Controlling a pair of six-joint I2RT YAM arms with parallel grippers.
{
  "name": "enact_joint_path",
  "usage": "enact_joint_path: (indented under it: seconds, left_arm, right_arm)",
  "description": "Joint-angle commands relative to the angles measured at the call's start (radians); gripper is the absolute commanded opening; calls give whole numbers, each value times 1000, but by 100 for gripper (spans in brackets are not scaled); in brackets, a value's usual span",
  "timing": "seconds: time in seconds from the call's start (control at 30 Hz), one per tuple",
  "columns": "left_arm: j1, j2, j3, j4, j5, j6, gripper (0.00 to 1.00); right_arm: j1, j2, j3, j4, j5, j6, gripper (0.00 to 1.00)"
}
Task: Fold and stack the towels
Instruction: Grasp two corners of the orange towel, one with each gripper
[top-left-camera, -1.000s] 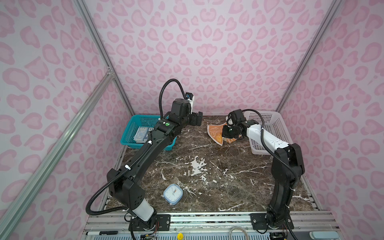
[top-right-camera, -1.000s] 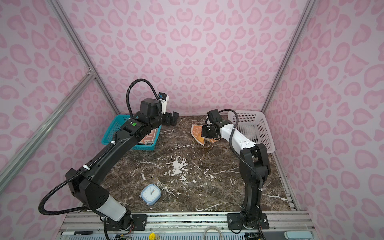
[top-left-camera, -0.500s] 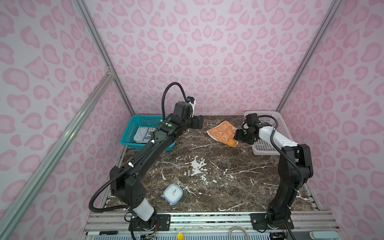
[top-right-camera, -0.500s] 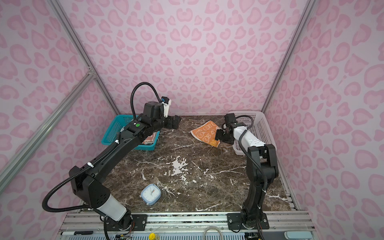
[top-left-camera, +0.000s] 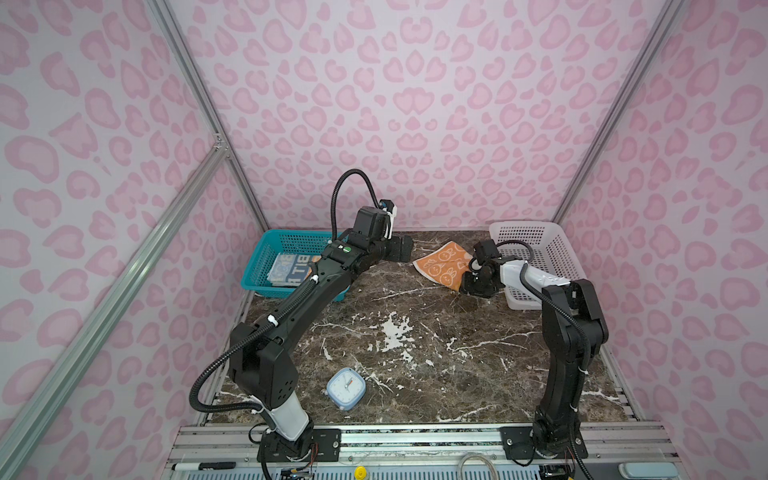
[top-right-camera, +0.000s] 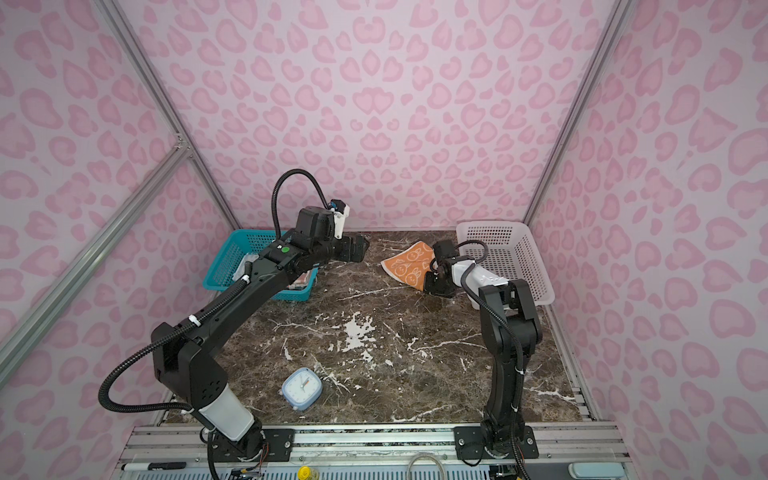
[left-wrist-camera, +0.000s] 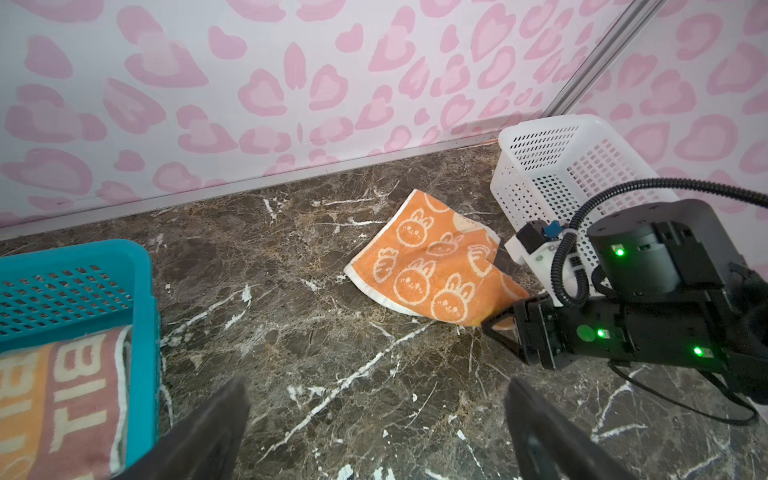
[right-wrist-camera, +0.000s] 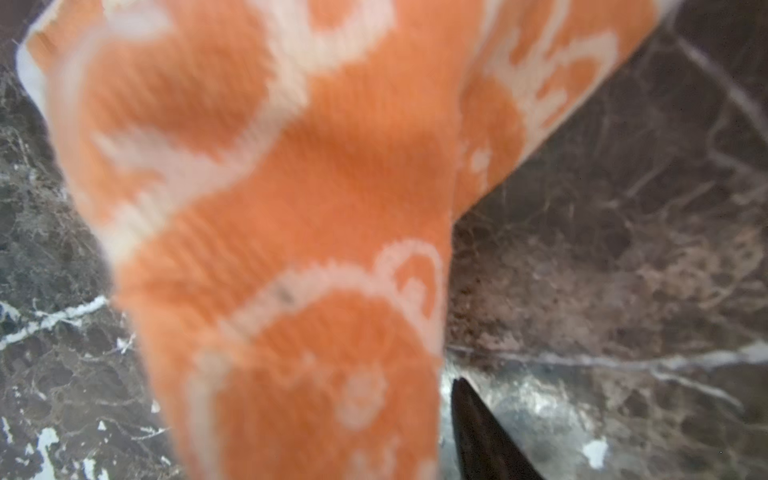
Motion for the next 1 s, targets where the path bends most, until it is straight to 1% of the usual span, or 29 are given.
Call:
enact_joint_path:
  seconds: [0.0, 0.07, 0.13, 0.2, 0.27, 0.3, 0.37, 0.43, 0.5, 0.53, 0.57, 0.63, 0.73, 0.77, 0.83, 0.9, 0.97]
  left_arm:
    - [-1, -4, -21, 11, -6, -5, 98]
    - [1, -12, -34, 13, -18, -2, 98]
    - [1, -22, -46, 14, -36, 2, 98]
    - [2, -34, -61, 15, -58, 11, 98]
    - [4, -44, -72, 14, -79, 19, 98]
    - [4, -47, -78, 15, -84, 22, 98]
    - [5, -46, -81, 14, -85, 21, 98]
    - [5, -42, -79, 12, -81, 15, 98]
    - [5, -40, -81, 12, -72, 6, 98]
    - [5, -38, -82, 12, -69, 3, 98]
    - [5, -40, -86, 12, -68, 0, 98]
    - [5, -40, -95, 14, -75, -5, 98]
    - [5, -32, -107, 15, -72, -18, 98]
    - [5, -27, -112, 16, -65, -26, 98]
    - [4, -12, -118, 21, -47, -51, 98]
    - [2, 4, -125, 31, -20, -75, 98]
    - [-1, 24, -121, 34, -4, -95, 98]
  right_arm:
    - [22, 33, 53, -6, 33, -26, 41]
    - [51, 40, 95, -40, 32, -34, 26]
    - [89, 23, 134, -77, 11, -41, 13]
    - [132, -19, 161, -106, -55, -49, 5]
    - [152, -64, 180, -113, -143, -51, 1]
    - [155, -85, 185, -113, -161, -47, 1]
    - [140, -92, 205, -157, -129, -43, 1]
    - [107, -65, 217, -221, -103, -50, 0]
    - [75, -54, 162, -233, -101, -53, 0]
    - [65, -56, 127, -228, -113, -53, 3]
    - [57, -60, 92, -219, -121, -54, 8]
    - [56, -74, 3, -215, -101, -64, 18]
    - [57, -137, -104, -187, -34, -52, 36]
    - [55, -165, -135, -178, -21, -45, 44]
    - [62, -209, -183, -161, 0, -23, 57]
    - [79, -242, -225, -143, 39, 2, 63]
    - [96, -268, -270, -102, 41, 32, 64]
